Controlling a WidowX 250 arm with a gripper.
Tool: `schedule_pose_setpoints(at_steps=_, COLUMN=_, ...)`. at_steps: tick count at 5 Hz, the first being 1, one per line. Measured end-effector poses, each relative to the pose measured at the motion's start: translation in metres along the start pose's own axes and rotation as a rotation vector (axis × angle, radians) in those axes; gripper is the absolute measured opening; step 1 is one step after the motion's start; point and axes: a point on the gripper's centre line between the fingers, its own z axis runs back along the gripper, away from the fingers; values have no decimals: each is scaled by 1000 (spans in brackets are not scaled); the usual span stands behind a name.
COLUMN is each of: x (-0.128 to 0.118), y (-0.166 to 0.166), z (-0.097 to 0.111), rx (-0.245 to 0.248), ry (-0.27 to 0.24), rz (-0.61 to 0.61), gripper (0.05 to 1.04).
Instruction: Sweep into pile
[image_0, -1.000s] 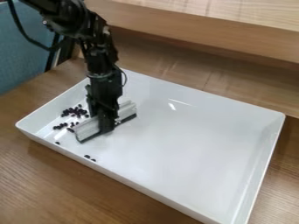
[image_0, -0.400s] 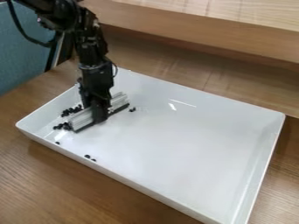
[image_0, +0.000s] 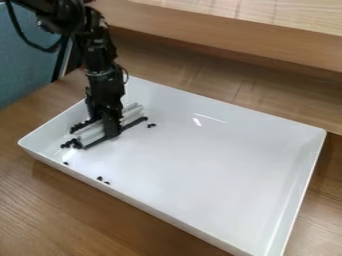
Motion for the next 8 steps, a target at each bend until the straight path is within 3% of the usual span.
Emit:
schedule_pose_setpoints(at_steps=1, x=-5, y=-9, z=6, rx=-51, ry=-19, rz=31, gripper=991)
schedule_pose_setpoints(at_steps=3, x=-1, y=-20, z=49, rx=-102, ry=-93, rz=55, gripper=1000)
schedule_pose_setpoints(at_steps=4, x=0, y=-19, z=79, rx=-78, ry=-122, rz=74, gripper=1000)
schedule_pose_setpoints(at_steps=5, x=10, y=-29, z=94, rx=-76, ry=-122, rz=48, gripper=1000)
schedule_pose_setpoints(at_steps=6, x=24, y=-59, z=98, rx=-88, ry=-96, rz=-11, gripper=1000)
schedule_pose_setpoints(at_steps=8, x=45, y=-109, z=93, rx=-111, ry=-95, rz=-107, gripper=1000)
